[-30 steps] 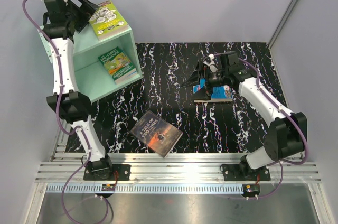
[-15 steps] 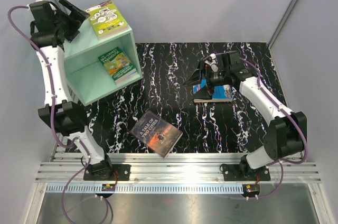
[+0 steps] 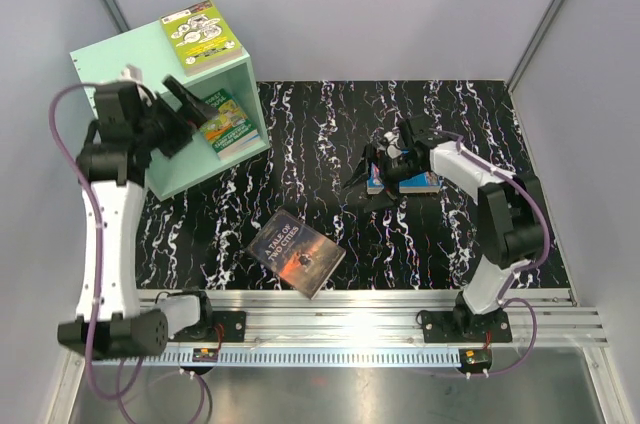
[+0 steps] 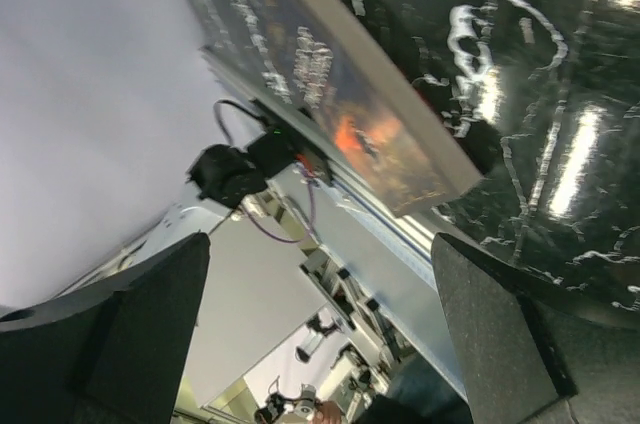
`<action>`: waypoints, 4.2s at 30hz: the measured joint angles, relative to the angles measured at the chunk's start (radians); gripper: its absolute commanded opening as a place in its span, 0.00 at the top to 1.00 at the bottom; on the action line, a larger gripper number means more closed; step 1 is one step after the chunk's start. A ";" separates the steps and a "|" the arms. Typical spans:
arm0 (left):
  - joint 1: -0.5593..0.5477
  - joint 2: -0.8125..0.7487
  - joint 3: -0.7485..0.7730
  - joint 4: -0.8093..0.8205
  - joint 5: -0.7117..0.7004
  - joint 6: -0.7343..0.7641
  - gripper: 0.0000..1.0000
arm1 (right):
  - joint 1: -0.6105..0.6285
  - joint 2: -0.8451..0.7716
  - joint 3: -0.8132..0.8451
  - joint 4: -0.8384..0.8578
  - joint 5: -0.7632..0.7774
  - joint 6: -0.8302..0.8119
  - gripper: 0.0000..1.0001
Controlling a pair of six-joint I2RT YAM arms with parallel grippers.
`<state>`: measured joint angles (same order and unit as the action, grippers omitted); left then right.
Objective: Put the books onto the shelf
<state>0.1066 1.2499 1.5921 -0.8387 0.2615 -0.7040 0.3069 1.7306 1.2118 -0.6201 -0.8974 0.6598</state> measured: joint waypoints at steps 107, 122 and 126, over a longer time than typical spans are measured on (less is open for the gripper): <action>-0.209 0.356 0.512 0.144 0.234 0.021 1.00 | 0.198 -0.349 -0.151 -0.189 0.455 -0.028 0.00; 0.137 0.947 0.847 0.668 0.514 -0.595 1.00 | 0.189 -0.324 -0.176 -0.242 0.494 -0.072 0.00; 0.159 0.947 0.803 0.660 0.609 -0.615 1.00 | 0.178 -0.303 -0.175 -0.242 0.494 -0.079 0.00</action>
<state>0.2661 2.1967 2.3955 -0.1787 0.8703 -1.3193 0.4850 1.4273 1.0367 -0.8619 -0.4030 0.5808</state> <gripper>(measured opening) 0.242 0.994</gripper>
